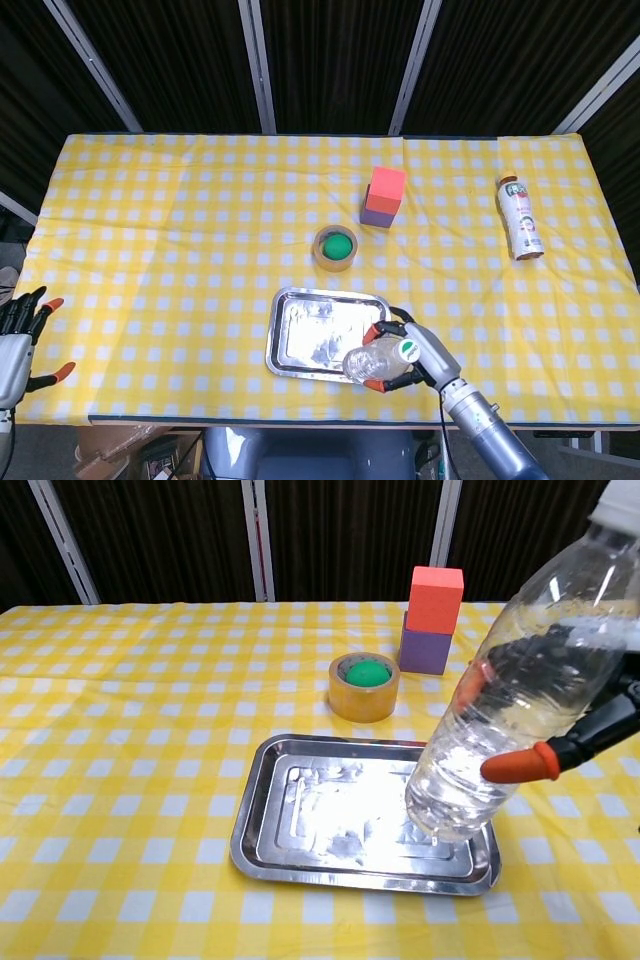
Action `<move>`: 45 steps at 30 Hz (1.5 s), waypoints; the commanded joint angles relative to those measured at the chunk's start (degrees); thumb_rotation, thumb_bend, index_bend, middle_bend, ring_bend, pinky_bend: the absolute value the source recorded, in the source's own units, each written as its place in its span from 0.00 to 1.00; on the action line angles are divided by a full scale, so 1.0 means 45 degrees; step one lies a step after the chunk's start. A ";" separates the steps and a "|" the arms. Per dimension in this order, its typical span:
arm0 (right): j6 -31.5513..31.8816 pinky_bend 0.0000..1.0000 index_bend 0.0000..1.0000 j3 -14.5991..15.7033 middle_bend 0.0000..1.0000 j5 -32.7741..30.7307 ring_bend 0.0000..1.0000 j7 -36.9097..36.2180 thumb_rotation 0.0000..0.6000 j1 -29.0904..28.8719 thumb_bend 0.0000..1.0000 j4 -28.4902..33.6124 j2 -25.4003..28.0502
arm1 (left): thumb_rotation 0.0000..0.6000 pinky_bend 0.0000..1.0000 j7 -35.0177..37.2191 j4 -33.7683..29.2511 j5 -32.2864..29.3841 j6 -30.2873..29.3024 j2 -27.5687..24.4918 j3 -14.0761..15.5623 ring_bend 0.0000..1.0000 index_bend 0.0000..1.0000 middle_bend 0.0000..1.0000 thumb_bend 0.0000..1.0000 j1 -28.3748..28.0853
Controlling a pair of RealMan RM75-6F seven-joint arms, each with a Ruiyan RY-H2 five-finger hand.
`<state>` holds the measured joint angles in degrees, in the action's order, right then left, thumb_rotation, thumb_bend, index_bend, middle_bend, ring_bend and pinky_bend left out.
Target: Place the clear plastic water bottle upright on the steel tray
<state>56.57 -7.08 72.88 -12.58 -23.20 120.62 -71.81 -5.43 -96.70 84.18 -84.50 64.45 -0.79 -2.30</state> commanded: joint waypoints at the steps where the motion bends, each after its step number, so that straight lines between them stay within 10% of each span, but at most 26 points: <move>1: 0.0071 0.00 0.85 0.0173 0.65 -0.0137 0.34 0.0528 1.00 -0.0202 0.63 -0.0588 -0.1101 | 1.00 0.00 -0.0041 0.0003 0.0039 0.0028 0.0020 0.0023 0.00 0.15 0.01 0.15 -0.0021; 16: 0.1720 0.00 0.85 -0.0242 0.65 -0.1214 0.34 0.3471 1.00 -0.0587 0.63 -0.2569 -0.4534 | 1.00 0.00 0.0342 0.0054 0.0054 0.0082 -0.0112 0.0035 0.00 0.15 0.01 0.15 -0.0037; 34: 0.1818 0.00 0.85 -0.0420 0.65 -0.2464 0.34 0.4513 1.00 -0.0764 0.63 -0.3550 -0.5410 | 1.00 0.00 0.0330 0.0095 -0.0066 0.0168 -0.0090 0.0001 0.00 0.15 0.01 0.15 -0.0082; 45: 0.0949 0.00 0.37 -0.0169 0.51 -0.3164 0.26 0.5042 1.00 -0.1056 0.22 -0.3057 -0.4845 | 1.00 0.00 0.0336 0.0060 0.0001 0.0126 -0.0105 0.0033 0.00 0.15 0.01 0.15 -0.0071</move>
<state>61.32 -8.01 59.08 9.96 -27.71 106.55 -94.00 -3.92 -96.43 84.18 -83.93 63.98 -0.64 -2.62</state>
